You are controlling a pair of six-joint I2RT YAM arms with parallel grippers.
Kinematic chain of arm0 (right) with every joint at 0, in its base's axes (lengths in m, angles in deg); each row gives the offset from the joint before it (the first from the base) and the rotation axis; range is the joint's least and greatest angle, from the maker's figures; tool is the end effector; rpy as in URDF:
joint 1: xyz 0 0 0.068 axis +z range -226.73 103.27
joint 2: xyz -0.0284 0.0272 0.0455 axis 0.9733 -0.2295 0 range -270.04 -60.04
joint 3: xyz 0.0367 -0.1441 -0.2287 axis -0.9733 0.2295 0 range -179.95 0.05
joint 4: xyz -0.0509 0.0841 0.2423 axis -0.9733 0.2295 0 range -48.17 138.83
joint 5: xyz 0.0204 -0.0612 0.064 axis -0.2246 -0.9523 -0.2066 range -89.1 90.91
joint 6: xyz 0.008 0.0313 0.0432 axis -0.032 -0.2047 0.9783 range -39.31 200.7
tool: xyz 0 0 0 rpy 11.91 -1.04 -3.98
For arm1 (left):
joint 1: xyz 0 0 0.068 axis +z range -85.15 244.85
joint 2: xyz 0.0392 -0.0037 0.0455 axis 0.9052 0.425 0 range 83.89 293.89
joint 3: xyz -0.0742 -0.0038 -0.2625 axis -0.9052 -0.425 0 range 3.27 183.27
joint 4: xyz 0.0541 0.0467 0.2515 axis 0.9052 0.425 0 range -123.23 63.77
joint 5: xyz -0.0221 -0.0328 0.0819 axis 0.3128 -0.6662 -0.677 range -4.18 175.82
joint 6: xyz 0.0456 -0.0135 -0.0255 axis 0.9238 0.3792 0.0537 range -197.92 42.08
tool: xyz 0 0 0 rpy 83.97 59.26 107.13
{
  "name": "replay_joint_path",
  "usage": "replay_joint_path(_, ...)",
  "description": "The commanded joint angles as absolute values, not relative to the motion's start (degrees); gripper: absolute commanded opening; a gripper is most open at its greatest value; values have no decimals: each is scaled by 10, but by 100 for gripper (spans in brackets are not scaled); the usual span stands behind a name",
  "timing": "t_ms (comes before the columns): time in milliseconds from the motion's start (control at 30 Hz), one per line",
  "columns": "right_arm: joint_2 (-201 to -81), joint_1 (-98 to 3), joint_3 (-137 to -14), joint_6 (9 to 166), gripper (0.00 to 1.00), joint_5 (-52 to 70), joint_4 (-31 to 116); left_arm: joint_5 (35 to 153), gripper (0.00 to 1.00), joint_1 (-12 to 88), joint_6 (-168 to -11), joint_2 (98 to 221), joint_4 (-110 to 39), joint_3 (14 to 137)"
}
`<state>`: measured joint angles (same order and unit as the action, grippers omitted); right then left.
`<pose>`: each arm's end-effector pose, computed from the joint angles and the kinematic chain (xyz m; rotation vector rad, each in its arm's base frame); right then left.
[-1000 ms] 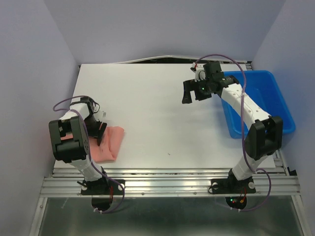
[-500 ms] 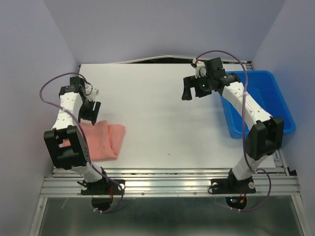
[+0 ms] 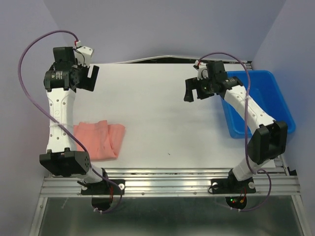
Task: Fold and stack the skirts
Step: Neatly place the folded skirt to the corner
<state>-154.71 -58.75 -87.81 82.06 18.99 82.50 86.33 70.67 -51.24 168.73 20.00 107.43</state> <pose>0.3435 0.1231 0.3276 -0.4958 2.3621 0.5354 0.2971 0.0299 0.4529 0.3996 2.1428 0.3155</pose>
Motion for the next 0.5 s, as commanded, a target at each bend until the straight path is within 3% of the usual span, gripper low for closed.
replay_joint_path(0,-1487,-591,-828,827,100,151,780,831,99,655,-526,1684,116,1062)
replay_joint_path(267,-1402,-591,-689,861,100,145,687,786,99,423,-604,1685,-106,910)
replay_joint_path(467,-1359,-591,-614,864,100,181,656,791,99,358,-646,1721,-158,870)
